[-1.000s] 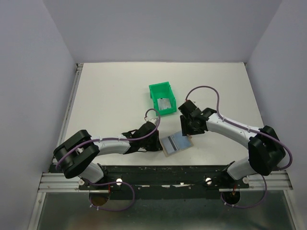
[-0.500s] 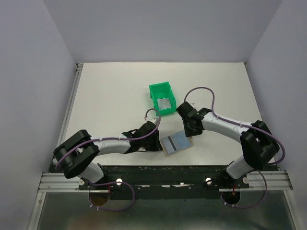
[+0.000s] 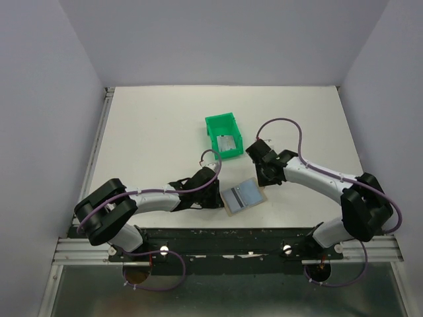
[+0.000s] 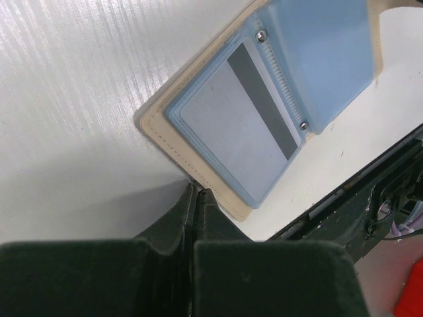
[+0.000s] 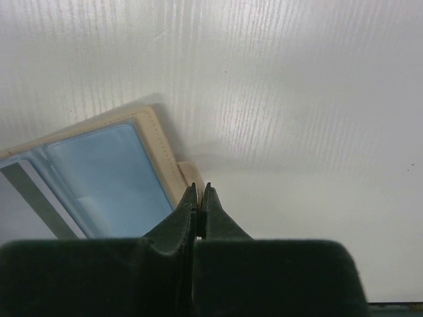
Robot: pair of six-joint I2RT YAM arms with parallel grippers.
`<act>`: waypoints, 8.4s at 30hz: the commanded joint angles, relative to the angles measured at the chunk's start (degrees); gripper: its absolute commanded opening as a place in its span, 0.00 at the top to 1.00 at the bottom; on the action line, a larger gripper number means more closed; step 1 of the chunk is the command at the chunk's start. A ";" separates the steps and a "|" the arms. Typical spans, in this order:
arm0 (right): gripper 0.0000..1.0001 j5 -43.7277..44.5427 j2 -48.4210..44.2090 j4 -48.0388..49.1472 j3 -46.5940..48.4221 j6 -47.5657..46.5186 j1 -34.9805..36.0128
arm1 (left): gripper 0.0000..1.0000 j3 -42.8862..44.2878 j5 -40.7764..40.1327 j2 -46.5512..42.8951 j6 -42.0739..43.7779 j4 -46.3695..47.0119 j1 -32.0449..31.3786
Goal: Put the credit cards into the card holder
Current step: Close the card holder at the center of the board.
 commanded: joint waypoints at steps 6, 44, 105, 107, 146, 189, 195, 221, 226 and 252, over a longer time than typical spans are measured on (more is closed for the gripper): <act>0.99 -5.15 -11.32 0.75 -1.57 -0.34 0.46 | 1.00 2.34 -0.02 3.07 1.01 0.69 -0.34; 0.94 -50.43 2.72 34.76 -8.52 7.57 3.27 | 1.00 -5.74 -10.39 -15.30 -3.21 -9.59 0.72; 0.76 -24.86 -12.91 18.24 -10.89 4.40 1.61 | 1.00 12.80 -7.14 -2.91 3.82 -8.54 -3.15; 0.76 -24.76 -12.13 16.92 -11.59 3.96 -1.64 | 1.00 13.06 -6.35 -1.06 3.74 -8.27 -3.33; 0.47 -53.58 3.79 33.79 -16.77 2.73 -9.47 | 1.00 3.75 -4.07 5.09 0.04 -2.56 -3.41; 0.87 11.00 -1.67 -13.49 2.82 8.35 13.90 | 0.70 2.78 -18.57 -18.28 2.86 -17.06 -2.62; 0.67 10.13 1.41 -11.38 4.31 10.82 18.30 | 0.70 1.73 -18.66 -18.28 2.24 -16.89 -2.62; 0.64 -4.19 -21.53 -3.65 -7.37 8.09 -3.66 | 0.70 10.77 -12.86 -10.56 11.11 -8.37 -2.62; 0.67 -9.29 -15.12 -2.42 -7.64 7.21 -6.30 | 0.71 12.09 -9.35 -5.64 10.94 -4.06 -3.41; 0.67 -21.15 -14.15 8.21 -14.32 4.93 -8.33 | 0.76 13.50 -1.35 11.33 6.37 5.08 -7.19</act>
